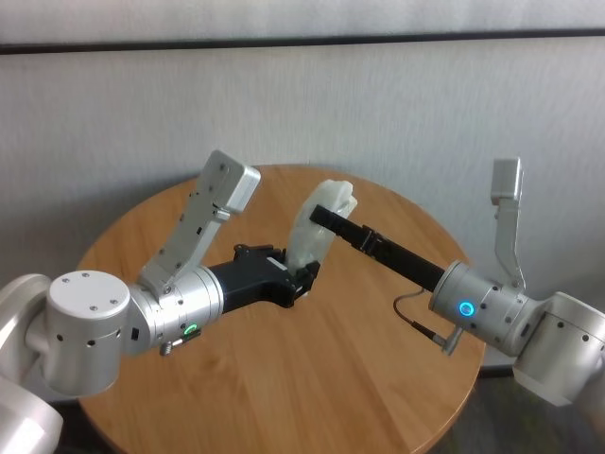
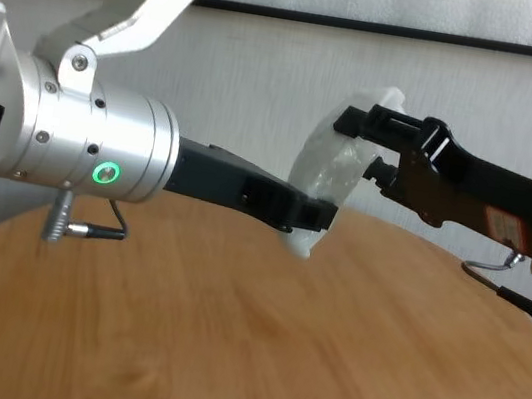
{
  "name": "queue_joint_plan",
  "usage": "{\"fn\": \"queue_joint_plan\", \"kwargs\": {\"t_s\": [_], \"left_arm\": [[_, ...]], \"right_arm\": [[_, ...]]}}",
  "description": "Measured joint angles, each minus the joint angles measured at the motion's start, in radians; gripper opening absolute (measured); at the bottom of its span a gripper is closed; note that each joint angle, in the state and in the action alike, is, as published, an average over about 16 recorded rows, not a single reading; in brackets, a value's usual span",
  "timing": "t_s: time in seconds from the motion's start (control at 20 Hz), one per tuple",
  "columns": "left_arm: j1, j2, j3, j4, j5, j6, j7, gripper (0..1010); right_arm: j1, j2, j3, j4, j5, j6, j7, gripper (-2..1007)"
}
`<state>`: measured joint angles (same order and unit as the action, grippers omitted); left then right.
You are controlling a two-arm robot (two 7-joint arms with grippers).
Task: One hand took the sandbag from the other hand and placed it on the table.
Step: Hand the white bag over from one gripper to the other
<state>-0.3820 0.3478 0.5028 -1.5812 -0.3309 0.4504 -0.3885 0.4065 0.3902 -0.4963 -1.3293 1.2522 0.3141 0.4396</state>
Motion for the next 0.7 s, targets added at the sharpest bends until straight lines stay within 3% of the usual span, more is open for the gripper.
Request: {"fn": "queue_joint_plan", "kwargs": {"t_s": [0.4,0.7], "left_arm": [[0.0,0.0,0.0,0.0,0.0,0.0,0.0,392],[0.0,0.0,0.0,0.0,0.0,0.0,0.0,451]], "right_arm": [[0.01,0.003,-0.013,0.01,0.018,-0.006,0.009,535],[0.02,0.003,-0.029,0.023,0.03,-0.008,0.008,535]]}}
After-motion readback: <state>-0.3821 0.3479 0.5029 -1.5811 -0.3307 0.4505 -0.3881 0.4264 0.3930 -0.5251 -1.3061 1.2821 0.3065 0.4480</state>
